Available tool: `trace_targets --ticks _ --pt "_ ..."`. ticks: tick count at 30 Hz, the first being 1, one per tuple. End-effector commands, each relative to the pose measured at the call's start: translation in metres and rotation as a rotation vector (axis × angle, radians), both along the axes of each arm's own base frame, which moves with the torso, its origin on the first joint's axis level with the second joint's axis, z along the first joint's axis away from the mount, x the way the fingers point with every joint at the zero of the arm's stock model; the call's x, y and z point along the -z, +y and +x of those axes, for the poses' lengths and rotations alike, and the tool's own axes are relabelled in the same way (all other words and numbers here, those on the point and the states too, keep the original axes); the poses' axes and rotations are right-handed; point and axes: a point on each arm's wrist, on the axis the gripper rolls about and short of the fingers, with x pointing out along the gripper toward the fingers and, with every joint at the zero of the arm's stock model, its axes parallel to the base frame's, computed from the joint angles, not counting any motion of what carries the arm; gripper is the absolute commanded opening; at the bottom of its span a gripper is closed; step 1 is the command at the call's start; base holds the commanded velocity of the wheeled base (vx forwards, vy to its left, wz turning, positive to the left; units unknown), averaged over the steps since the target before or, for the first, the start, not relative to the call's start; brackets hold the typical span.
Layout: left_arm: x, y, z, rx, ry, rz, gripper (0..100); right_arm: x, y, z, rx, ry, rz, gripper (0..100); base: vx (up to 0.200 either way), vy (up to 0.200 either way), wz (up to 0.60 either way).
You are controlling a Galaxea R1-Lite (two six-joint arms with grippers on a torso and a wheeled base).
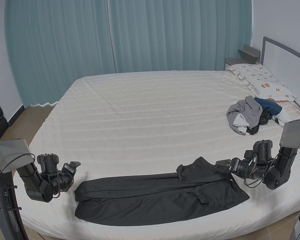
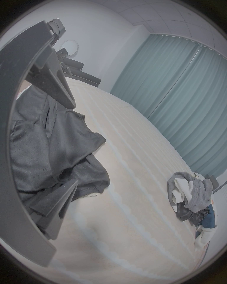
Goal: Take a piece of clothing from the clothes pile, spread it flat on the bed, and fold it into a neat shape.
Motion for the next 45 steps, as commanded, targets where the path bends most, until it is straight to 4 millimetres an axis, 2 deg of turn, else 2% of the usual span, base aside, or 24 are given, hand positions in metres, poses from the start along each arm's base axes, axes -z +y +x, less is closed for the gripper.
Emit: trace_targets --ticks 1,4,10,12,13,14,15,21,27,31,39,45 --pt "0.000 0.000 0.001 0.000 -0.002 0.000 100 0.006 0.008 0.004 -0.018 -0.007 -0.003 100 0.000 0.000 0.00" --pt "0.001 -0.001 0.001 0.003 0.001 0.002 100 0.017 0.009 0.016 -0.019 -0.015 -0.007 100 0.000 0.000 0.00" --pt "0.001 0.000 0.001 0.003 -0.001 0.002 100 0.033 0.014 0.025 -0.032 0.004 -0.010 100 0.000 0.000 0.00" --pt "0.001 0.000 0.001 0.003 -0.001 0.002 100 0.033 0.014 0.025 -0.032 0.004 -0.010 100 0.000 0.000 0.00" --pt "0.001 -0.001 0.001 0.003 0.001 0.002 100 0.035 0.018 0.034 -0.038 -0.007 -0.009 100 0.000 0.000 0.00" --pt "0.001 -0.001 0.001 0.003 0.001 0.002 100 0.034 0.019 0.034 -0.041 -0.005 -0.009 100 0.000 0.000 0.00" --pt "0.001 -0.001 0.001 0.004 0.000 0.003 100 0.035 0.022 0.033 -0.050 0.017 -0.012 0 0.000 0.000 0.00" --pt "0.001 -0.001 0.001 0.005 0.000 0.003 100 0.034 0.019 0.029 -0.046 0.039 -0.017 0 0.000 0.000 0.00" --pt "0.001 -0.001 0.001 0.005 0.000 0.003 100 0.016 0.015 0.015 -0.050 0.027 -0.008 0 0.000 0.000 0.00" --pt "0.001 -0.001 0.001 0.005 0.000 0.003 100 0.011 0.005 0.009 -0.054 0.013 0.010 0 0.000 0.000 0.00" --pt "0.001 -0.001 0.001 0.004 0.000 0.003 100 0.018 -0.004 -0.010 -0.118 0.021 -0.031 0 0.000 0.000 0.00" --pt "0.001 -0.001 0.001 0.005 -0.001 0.003 100 0.021 -0.004 -0.013 -0.139 0.023 -0.047 0 0.000 0.000 0.00"
